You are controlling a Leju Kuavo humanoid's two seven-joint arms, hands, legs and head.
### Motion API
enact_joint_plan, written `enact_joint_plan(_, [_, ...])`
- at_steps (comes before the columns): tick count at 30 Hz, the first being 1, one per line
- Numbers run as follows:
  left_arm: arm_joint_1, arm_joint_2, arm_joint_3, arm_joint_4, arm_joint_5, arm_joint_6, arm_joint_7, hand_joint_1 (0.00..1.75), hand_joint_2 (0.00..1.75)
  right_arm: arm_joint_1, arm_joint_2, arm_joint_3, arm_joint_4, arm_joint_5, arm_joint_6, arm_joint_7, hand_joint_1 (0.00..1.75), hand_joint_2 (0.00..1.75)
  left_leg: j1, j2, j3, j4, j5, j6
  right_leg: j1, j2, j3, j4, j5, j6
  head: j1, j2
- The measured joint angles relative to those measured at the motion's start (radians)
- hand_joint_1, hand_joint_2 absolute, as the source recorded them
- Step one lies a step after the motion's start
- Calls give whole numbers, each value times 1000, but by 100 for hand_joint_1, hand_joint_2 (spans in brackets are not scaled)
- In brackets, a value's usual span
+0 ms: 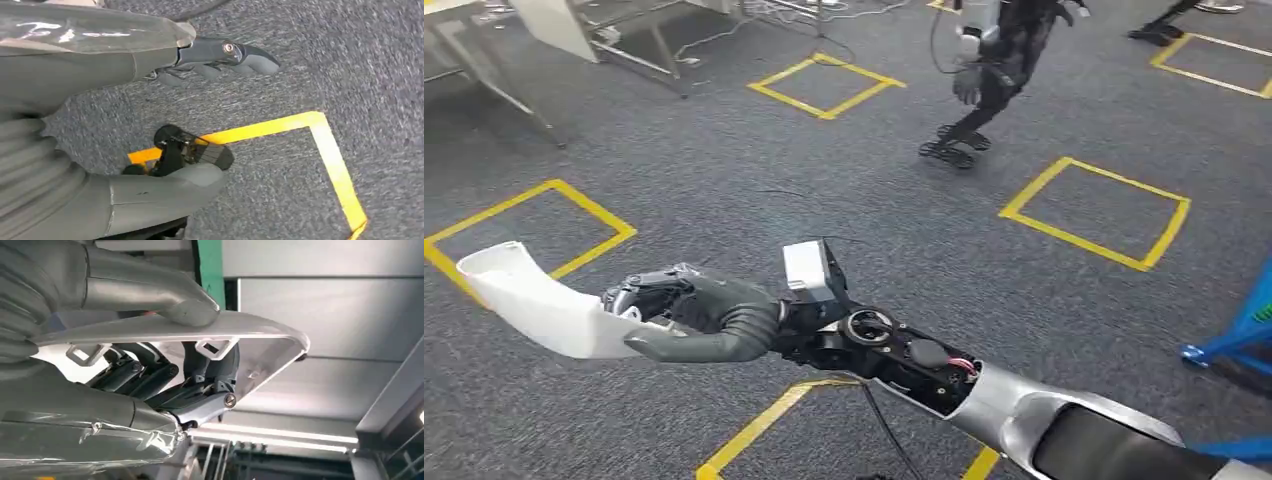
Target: Take the parts from the cabinet and place them on the table.
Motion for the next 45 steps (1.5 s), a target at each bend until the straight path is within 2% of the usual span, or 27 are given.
enact_joint_plan(1, [0,-2,0,0,0,0,1,0,175,0,0,0,0,0,1,0,175,175,2,-8,-2,0,-1,-2,0,43,27,-72,19,-7,3,0])
enact_joint_plan(2, [-3,-1,0,0,0,0,2,0,175,-1,0,0,2,-1,2,-1,175,175,-4,-19,-7,7,0,-8,-6,49,40,-94,12,-9,-3,0])
enact_joint_plan(5, [3,-1,0,0,0,0,3,0,175,0,0,0,5,-2,4,-1,175,175,4,-43,-15,-3,8,-28,1,29,38,-93,11,-16,-5,0])
enact_joint_plan(6, [4,3,0,0,0,1,3,0,175,-1,2,0,5,-2,6,-2,175,175,3,-47,-16,0,5,-33,-10,14,44,-108,19,-25,-6,0])
enact_joint_plan(8, [3,0,0,0,0,1,3,0,175,-4,6,0,6,-3,9,-3,175,175,0,36,-57,87,-54,-41,-7,-5,48,-114,22,-31,-26,0])
enact_joint_plan(10, [-1,0,0,0,0,1,3,0,175,-3,6,0,8,-2,10,-1,175,175,3,63,-139,257,-129,-51,-4,-29,47,-113,21,-33,-34,0])
enact_joint_plan(12, [1,0,0,0,0,1,3,0,175,-1,6,0,13,-3,11,-1,175,175,4,70,-180,338,-141,-56,-4,-52,46,-112,19,-34,-37,0])
enact_joint_plan(14, [2,2,0,0,0,1,3,0,175,-1,6,0,15,-2,13,-1,175,175,5,76,-114,209,-65,-56,-5,-70,48,-110,15,-31,-40,0])
enact_joint_plan(16, [0,4,0,0,0,1,3,0,175,-1,8,0,15,-2,15,-1,175,175,4,125,-11,17,3,-52,-3,-85,53,-106,8,-22,-43,0])
enact_joint_plan(17, [-3,3,0,0,0,1,3,0,175,-2,8,0,15,-3,16,-1,175,175,-7,132,-7,4,-5,-41,7,-88,50,-103,5,-17,-46,0])
enact_joint_plan(21, [0,3,0,0,1,1,3,0,175,-4,9,0,16,-2,16,0,175,175,-4,93,-13,3,-1,-14,6,-112,55,-101,-2,-1,-37,0])
enact_joint_plan(22, [2,1,0,0,1,1,3,0,175,-5,9,0,16,-1,16,-1,175,175,0,86,-11,0,1,-10,-1,-87,51,-86,-17,7,-35,0])
enact_joint_plan(24, [-2,2,0,0,2,1,3,0,175,-6,9,0,16,-2,17,-1,175,175,1,73,-12,0,2,2,-2,-38,-9,51,-98,12,-24,0])
enact_joint_plan(26, [-2,2,0,0,3,1,3,0,175,-3,9,0,21,-2,17,0,175,175,-2,53,-12,1,2,4,-3,-28,-91,223,-162,15,-16,0])
enact_joint_plan(28, [1,2,0,0,5,1,3,0,175,-2,9,0,25,-2,17,1,175,175,-3,30,-11,2,2,4,-3,-25,-100,225,-131,11,-14,0])
enact_joint_plan(30, [0,1,0,0,5,1,3,0,175,-3,9,0,25,-2,17,0,175,175,-3,5,-8,4,2,3,-3,-13,-26,58,-33,-1,-10,0])
enact_joint_plan(31, [0,0,0,0,6,1,3,0,175,-4,9,0,25,-2,17,0,175,175,-3,-6,-8,4,1,2,-3,17,18,-41,15,-8,-6,0])
enact_joint_plan(32, [-1,-2,0,0,7,1,3,0,175,-4,9,0,25,-2,17,0,175,175,-6,-13,-12,5,2,-2,-5,54,36,-78,5,-14,-11,0])
enact_joint_plan(35, [4,-2,0,0,8,2,3,0,175,-5,9,0,27,-3,17,0,175,175,4,-40,-21,2,9,-21,2,34,36,-89,7,-13,-11,0])
enact_joint_plan(36, [5,-1,0,0,8,2,3,0,175,-6,10,0,27,-3,17,0,175,175,0,-50,-21,0,11,-29,-2,24,40,-97,12,-20,-13,0])
enact_joint_plan(37, [7,3,0,0,8,4,3,0,175,-7,12,0,27,-3,16,0,175,175,3,-31,-23,9,2,-29,-11,8,46,-108,18,-25,-14,0])
enact_joint_plan(38, [6,0,0,0,8,4,3,0,175,-7,15,0,28,-3,16,0,175,175,-3,20,-41,47,-26,-36,-10,2,49,-113,20,-31,-23,0])
enact_joint_plan(39, [3,0,0,0,8,4,3,0,175,-9,15,0,29,-5,17,-2,175,175,-1,46,-77,118,-67,-41,-9,-10,48,-113,20,-33,-35,0])
enact_joint_plan(41, [0,0,0,0,8,5,3,0,175,-8,14,0,32,-5,16,0,175,175,3,64,-159,287,-138,-51,-7,-34,46,-112,19,-35,-40,0])
enact_joint_plan(42, [1,-1,0,0,8,4,3,0,175,-7,14,0,33,-5,16,0,175,175,5,68,-182,334,-147,-55,-7,-45,45,-112,18,-35,-41,0])
enact_joint_plan(43, [2,-1,0,0,8,5,3,0,175,-7,14,0,34,-5,16,0,175,175,8,71,-177,325,-131,-57,-7,-56,45,-111,18,-34,-42,0])
enact_joint_plan(45, [3,1,0,0,8,5,3,0,175,-7,14,0,35,-5,16,0,175,175,13,80,-97,175,-52,-59,-8,-73,48,-109,13,-29,-44,0])
